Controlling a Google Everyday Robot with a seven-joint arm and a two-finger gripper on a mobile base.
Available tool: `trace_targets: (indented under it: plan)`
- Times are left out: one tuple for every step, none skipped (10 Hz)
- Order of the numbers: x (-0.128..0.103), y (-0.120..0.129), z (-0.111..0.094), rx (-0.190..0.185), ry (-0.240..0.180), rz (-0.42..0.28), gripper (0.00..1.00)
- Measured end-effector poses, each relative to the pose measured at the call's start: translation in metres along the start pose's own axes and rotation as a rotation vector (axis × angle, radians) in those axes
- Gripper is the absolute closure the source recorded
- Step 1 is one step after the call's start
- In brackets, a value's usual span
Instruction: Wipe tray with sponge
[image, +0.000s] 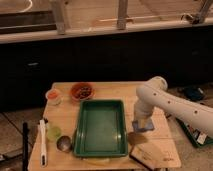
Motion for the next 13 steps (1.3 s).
trace_targets:
  plan:
    - [-0.009, -0.003, 0.003, 0.005, 0.004, -0.019, 0.97]
    - [-0.021, -0.005, 0.008, 0.006, 0.010, -0.041, 0.97]
    - [-0.034, -0.008, 0.008, 0.008, 0.020, -0.070, 0.97]
    - [-0.044, -0.011, 0.007, 0.007, 0.021, -0.089, 0.97]
    - [-0.049, -0.013, 0.007, 0.008, 0.023, -0.101, 0.97]
    - [-0.058, -0.017, 0.006, 0.007, 0.026, -0.120, 0.97]
    - [-0.071, -0.022, 0.007, 0.007, 0.027, -0.148, 0.97]
    - [-0.079, -0.025, 0.008, 0.007, 0.025, -0.165, 0.97]
    - [-0.086, -0.027, 0.009, 0.008, 0.026, -0.180, 0.97]
    - [-0.098, -0.031, 0.011, 0.009, 0.025, -0.205, 0.97]
    - [-0.105, -0.033, 0.012, 0.008, 0.021, -0.222, 0.97]
    - [-0.108, -0.034, 0.014, 0.006, 0.020, -0.235, 0.97]
    - [-0.120, -0.037, 0.017, 0.001, 0.013, -0.259, 0.97]
